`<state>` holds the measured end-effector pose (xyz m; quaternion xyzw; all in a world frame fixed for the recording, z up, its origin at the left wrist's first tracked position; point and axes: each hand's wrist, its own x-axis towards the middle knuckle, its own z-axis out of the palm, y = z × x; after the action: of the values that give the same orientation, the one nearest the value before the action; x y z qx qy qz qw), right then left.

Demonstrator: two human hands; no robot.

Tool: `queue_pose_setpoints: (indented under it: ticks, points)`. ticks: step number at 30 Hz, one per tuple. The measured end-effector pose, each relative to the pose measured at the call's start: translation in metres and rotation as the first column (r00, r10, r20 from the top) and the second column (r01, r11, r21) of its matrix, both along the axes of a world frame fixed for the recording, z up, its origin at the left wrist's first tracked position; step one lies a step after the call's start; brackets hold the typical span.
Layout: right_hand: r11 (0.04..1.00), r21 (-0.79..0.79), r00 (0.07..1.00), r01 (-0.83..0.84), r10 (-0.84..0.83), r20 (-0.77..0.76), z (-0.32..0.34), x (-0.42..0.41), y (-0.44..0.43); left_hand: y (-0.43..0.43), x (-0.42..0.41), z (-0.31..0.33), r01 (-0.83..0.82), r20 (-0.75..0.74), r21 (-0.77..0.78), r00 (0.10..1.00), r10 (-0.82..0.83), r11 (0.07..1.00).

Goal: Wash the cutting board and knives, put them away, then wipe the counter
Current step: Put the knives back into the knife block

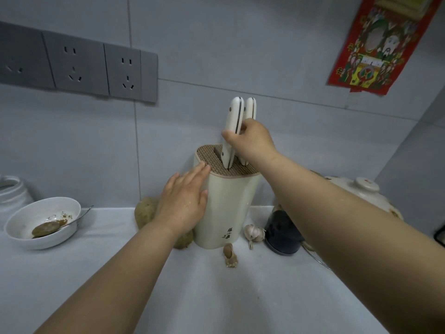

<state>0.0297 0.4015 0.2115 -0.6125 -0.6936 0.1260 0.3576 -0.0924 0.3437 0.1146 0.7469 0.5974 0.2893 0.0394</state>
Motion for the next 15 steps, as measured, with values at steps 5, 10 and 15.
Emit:
queue_pose_setpoints:
  ticks: [5,10,15]
  points:
    - [0.997,-0.067,0.996,0.028,-0.022,0.084,-0.002,0.034,-0.031,-0.001,0.004,0.011,-0.048,-0.169,0.04,0.984,0.054,0.998]
    - [0.989,-0.148,0.962,-0.002,0.042,0.272,-0.001,0.091,-0.099,-0.034,0.028,0.03,-0.077,-0.257,0.036,0.963,0.084,0.996]
    - [0.955,-0.294,0.898,-0.031,0.156,0.412,0.0,0.174,-0.205,-0.116,0.098,0.008,0.261,-0.175,-0.02,0.949,-0.261,0.965]
